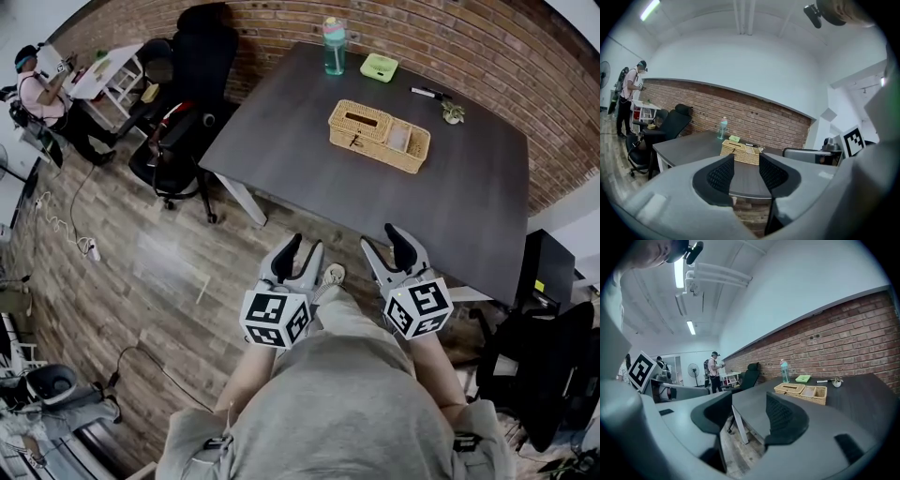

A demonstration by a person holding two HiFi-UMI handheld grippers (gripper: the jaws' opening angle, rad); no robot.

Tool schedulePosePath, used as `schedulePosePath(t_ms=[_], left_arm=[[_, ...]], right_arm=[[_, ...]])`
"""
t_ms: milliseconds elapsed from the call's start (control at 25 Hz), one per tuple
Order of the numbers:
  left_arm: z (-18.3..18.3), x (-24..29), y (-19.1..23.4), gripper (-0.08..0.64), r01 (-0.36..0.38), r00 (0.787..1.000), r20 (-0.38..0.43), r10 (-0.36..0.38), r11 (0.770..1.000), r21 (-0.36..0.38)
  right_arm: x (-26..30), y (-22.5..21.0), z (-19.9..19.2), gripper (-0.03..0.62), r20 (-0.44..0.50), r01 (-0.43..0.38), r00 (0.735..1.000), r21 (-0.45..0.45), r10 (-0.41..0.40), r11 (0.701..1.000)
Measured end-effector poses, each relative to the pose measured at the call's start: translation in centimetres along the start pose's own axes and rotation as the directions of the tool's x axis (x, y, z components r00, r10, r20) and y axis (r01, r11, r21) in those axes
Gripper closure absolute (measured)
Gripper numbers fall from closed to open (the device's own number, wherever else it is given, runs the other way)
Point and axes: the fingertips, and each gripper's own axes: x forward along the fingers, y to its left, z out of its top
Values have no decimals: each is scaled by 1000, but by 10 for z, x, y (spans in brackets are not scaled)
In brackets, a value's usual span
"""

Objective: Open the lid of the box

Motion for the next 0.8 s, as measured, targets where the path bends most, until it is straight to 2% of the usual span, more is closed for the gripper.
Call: schedulePosePath(t_ms=[800], left_arm=[[55,130,80,397,-5,1000,-10,5,1000,9]], right_arm=[[130,-98,30,379,-25,59,998,-6,-59,998]])
